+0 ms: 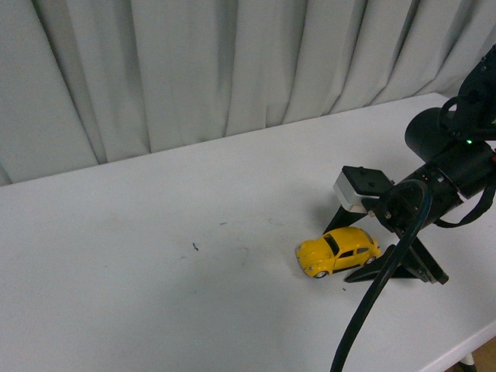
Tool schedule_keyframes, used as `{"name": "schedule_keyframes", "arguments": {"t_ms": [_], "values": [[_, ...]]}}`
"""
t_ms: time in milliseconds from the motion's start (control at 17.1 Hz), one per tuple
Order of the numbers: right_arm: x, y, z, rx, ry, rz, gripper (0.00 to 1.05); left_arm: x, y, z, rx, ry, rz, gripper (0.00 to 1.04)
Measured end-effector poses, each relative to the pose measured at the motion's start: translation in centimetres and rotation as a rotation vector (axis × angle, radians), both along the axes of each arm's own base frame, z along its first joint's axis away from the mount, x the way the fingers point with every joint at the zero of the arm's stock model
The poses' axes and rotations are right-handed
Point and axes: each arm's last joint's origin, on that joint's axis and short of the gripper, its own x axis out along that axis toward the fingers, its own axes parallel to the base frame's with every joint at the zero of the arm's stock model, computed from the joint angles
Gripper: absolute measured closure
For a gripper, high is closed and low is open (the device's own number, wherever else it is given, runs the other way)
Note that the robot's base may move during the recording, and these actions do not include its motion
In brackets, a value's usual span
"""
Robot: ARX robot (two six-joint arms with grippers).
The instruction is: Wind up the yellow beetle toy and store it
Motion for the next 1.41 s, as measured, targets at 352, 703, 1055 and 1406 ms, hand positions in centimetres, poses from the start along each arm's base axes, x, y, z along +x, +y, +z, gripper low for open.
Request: {"name": "schedule_keyframes", "arguments": {"t_ms": [352,703,1055,1406], "values": [[-0.2,-0.1,-0.1,0.006,0.002,-0.012,0.07,0.0,0.0,0.0,0.000,0.000,0.000,0.07],[-0.2,0.2,-0.1,0.011,-0.026,-0.007,0.07,0.0,0.0,0.0,0.000,0.000,0.000,0.07],[-1.7,5.1,4.9,0.057,-0.140,0.128,0.07,0.0,0.0,0.0,0.000,0.000,0.000,0.07],[-3.3,6.6,15.0,0.083,-0.440,0.187,0.07,0.0,0.0,0.0,0.000,0.000,0.000,0.07]]}}
